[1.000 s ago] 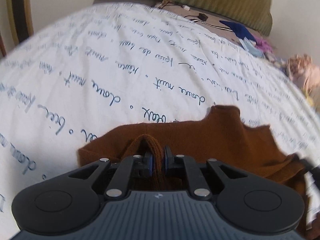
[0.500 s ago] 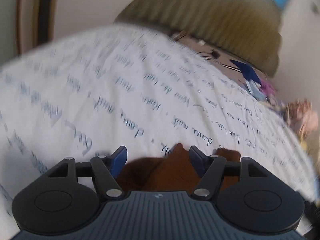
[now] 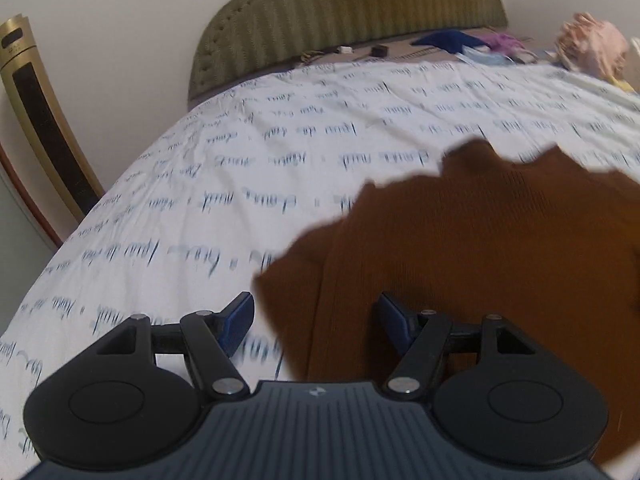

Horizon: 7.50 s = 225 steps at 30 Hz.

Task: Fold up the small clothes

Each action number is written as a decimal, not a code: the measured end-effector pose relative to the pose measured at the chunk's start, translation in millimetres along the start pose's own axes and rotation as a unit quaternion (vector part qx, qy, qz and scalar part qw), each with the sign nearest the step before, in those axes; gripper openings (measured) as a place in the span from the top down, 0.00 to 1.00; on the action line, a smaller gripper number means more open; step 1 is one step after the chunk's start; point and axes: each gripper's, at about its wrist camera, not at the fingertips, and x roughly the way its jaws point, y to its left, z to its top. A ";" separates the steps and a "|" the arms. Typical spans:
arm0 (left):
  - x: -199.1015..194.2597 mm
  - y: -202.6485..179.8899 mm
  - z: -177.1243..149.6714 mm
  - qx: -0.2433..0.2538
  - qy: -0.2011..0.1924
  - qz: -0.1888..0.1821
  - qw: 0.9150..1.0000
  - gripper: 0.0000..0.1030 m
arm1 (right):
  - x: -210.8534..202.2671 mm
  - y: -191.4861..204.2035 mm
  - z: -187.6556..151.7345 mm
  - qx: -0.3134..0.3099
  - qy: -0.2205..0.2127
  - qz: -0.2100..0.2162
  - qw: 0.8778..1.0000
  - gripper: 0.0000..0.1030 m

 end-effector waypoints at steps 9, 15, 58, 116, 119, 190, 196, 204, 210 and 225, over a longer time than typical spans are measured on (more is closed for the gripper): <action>-44.7 6.9 -62.8 0.065 -0.036 -0.011 0.997 0.33 | -27.1 10.2 -31.8 -0.074 0.019 -0.043 0.996 0.00; -53.3 16.1 -67.0 0.039 -0.020 -0.022 0.999 0.33 | -39.6 23.1 -56.7 -0.176 0.040 -0.032 0.983 0.01; 7.1 63.8 -0.9 -0.153 0.060 -0.118 0.979 0.24 | -117.3 236.6 -102.4 -0.375 -0.100 0.030 0.921 0.01; 4.0 5.1 120.3 -0.182 0.029 -0.168 0.969 0.90 | -102.6 253.0 -102.2 -0.421 -0.201 -0.007 0.884 0.90; -4.8 -16.5 128.6 -0.163 0.020 -0.151 0.975 0.90 | -112.8 232.3 -96.8 -0.398 -0.206 -0.015 0.894 0.91; -45.1 -264.9 137.3 0.045 -0.042 -0.153 0.986 0.28 | -117.7 -36.9 -127.5 0.123 -0.055 0.047 0.990 0.83; -52.6 -229.5 142.0 -0.007 -0.064 -0.159 0.985 0.24 | -122.1 -45.1 -125.8 0.170 -0.057 0.088 0.980 0.53; -64.2 -184.9 118.4 -0.006 -0.052 -0.163 0.985 0.23 | -137.8 -61.2 -126.3 0.235 -0.059 0.099 0.965 0.41; -76.2 -156.1 47.1 0.037 -0.046 -0.148 0.987 0.23 | -171.2 -67.3 -116.8 0.189 -0.107 0.024 0.976 0.38; -47.4 -103.4 -13.3 -0.077 0.049 -0.320 0.943 0.21 | -107.5 -90.2 -121.4 0.237 -0.007 0.107 0.966 0.34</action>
